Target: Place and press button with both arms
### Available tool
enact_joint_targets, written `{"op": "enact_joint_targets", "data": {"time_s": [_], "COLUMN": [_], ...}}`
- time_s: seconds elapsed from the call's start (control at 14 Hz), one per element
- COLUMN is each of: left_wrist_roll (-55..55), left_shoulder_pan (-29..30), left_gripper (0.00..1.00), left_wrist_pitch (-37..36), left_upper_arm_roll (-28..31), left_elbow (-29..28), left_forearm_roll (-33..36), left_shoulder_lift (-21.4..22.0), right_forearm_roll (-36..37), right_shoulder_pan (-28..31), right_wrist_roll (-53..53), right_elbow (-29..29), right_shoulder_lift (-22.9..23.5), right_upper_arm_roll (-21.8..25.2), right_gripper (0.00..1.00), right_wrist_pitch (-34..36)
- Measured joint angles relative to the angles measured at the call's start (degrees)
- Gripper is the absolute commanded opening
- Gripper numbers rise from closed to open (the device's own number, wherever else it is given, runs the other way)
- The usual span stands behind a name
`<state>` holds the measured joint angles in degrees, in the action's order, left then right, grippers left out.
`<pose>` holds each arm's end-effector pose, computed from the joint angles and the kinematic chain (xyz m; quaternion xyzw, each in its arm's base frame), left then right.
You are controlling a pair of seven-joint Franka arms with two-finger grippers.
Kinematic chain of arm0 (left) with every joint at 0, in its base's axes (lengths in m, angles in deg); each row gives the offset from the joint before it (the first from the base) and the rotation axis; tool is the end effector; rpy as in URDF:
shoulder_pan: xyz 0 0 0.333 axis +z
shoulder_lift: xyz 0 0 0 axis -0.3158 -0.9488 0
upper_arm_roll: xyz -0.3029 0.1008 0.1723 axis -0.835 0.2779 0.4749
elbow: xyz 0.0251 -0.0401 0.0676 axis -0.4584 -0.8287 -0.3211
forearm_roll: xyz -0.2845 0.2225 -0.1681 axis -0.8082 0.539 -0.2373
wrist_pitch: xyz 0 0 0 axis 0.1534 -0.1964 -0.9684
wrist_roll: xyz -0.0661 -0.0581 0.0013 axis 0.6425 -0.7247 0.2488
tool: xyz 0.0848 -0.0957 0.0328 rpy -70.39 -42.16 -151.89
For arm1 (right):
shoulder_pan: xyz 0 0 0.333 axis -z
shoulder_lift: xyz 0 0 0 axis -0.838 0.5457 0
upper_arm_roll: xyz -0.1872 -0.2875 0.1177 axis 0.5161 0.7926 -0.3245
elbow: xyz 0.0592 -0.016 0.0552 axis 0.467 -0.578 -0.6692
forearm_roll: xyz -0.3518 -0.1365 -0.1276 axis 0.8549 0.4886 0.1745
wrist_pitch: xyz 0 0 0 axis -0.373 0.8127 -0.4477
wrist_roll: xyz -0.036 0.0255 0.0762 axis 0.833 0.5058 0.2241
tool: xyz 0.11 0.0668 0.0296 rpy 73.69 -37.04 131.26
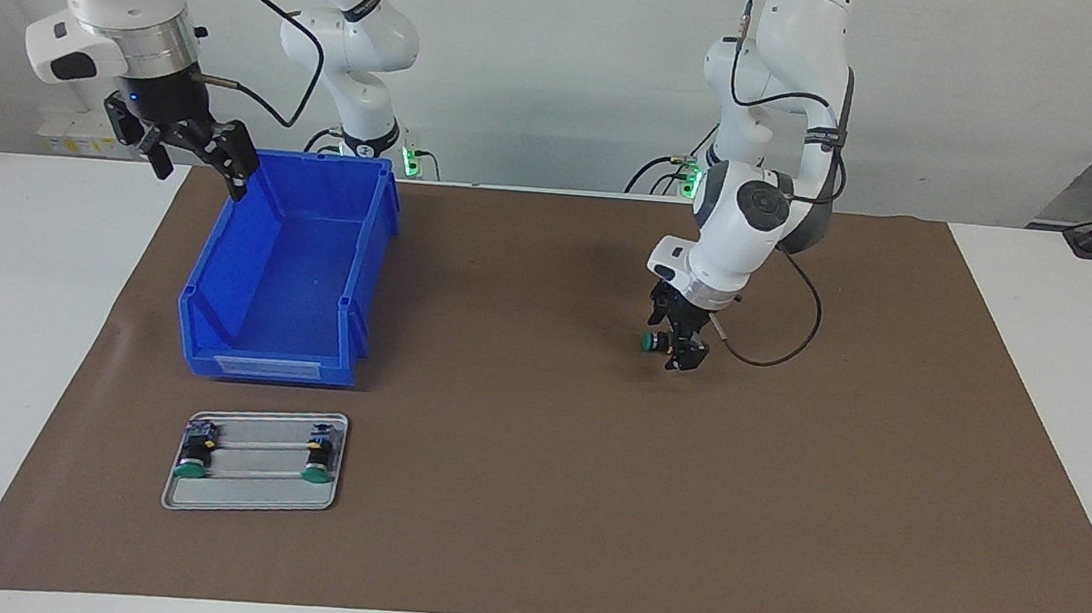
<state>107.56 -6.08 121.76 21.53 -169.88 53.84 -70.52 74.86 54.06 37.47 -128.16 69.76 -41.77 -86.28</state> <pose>0.5144 -0.2396 0.3380 0.7628 -0.6419 0.0418 0.0655 0.5526 -0.0157 0.6696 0.9920 -0.1175 0.0234 0.0406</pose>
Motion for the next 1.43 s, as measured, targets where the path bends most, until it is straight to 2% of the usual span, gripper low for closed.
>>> {"op": "enact_joint_targets", "data": {"time_s": [0.5,0.86,1.43], "left_wrist_roll": [1.9,2.0,0.7], "left_shoulder_pan": [0.0,-1.1,-1.9], "left_gripper": [1.0,0.97,0.97], "left_wrist_pitch": [0.7,7.3,8.7], "left_upper_arm_roll": [0.1,0.0,0.0], "left_elbow": [-2.6,-7.4,-7.4], "left_forearm_roll": [0.0,0.0,-0.1], "left_shoulder_lift": [0.7,0.6,0.6], "right_forearm_roll": [-2.6,-2.7,-2.7], "right_shoulder_pan": [-0.1,-0.7,-0.6], "right_wrist_roll": [0.0,0.0,0.0], "right_elbow": [-2.0,-2.3,-2.3], "right_shoulder_lift": [-0.2,-0.4,-0.5], "right_upper_arm_roll": [0.0,-0.1,-0.1], "right_gripper": [1.0,1.0,1.0], "right_wrist_pitch": [-0.9,-1.3,-1.3]}}
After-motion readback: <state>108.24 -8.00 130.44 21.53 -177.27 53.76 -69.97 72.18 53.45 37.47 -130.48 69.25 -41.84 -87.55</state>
